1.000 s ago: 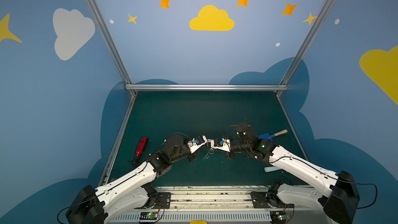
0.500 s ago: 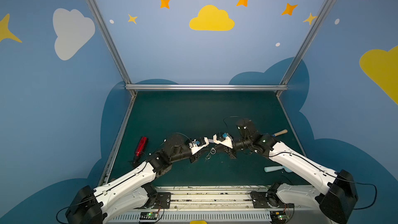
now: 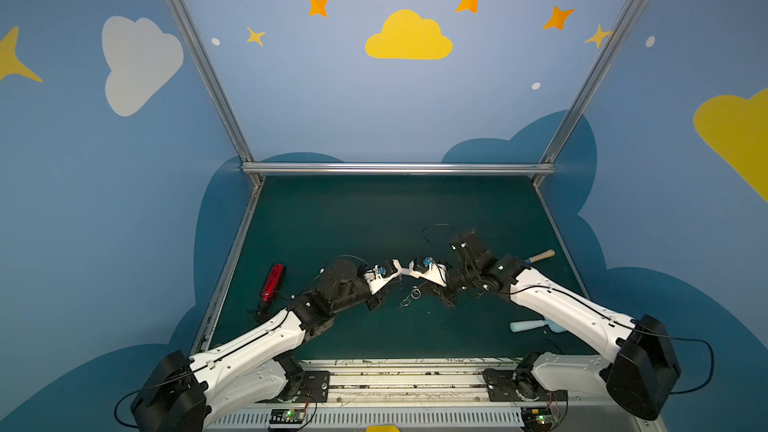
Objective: Put the keys on the keyring
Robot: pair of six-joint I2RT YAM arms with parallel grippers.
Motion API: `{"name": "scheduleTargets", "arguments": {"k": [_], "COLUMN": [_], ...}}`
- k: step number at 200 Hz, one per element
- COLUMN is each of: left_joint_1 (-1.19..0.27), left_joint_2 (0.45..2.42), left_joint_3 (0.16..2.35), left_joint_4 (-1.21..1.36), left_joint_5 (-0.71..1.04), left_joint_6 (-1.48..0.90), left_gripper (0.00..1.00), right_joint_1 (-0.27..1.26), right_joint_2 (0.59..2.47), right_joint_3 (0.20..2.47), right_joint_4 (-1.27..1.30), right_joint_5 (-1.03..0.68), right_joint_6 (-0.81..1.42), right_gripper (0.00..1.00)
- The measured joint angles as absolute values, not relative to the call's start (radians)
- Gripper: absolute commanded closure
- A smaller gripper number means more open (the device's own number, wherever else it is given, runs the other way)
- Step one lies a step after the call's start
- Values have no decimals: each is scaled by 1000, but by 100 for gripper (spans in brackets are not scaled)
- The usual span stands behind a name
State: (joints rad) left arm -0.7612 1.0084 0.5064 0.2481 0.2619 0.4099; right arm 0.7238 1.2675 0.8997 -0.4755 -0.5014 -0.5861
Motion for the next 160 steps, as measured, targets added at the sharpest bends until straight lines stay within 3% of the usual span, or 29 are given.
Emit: {"name": "scheduleTargets", "arguments": {"k": [68, 160], "left_joint_1": [-734, -740], "left_joint_2": [1079, 1082], "left_joint_3": [502, 405], "left_joint_4": [274, 287], "left_joint_5": [214, 317], "left_joint_6": [376, 323], "left_gripper": [67, 67], "right_joint_1": [698, 844], "right_joint_2": [1367, 1393], "right_joint_3": [924, 862], "right_joint_4": [-556, -499], "right_joint_5": [-395, -373], "right_joint_6": [-784, -640], "right_gripper": [100, 100]}}
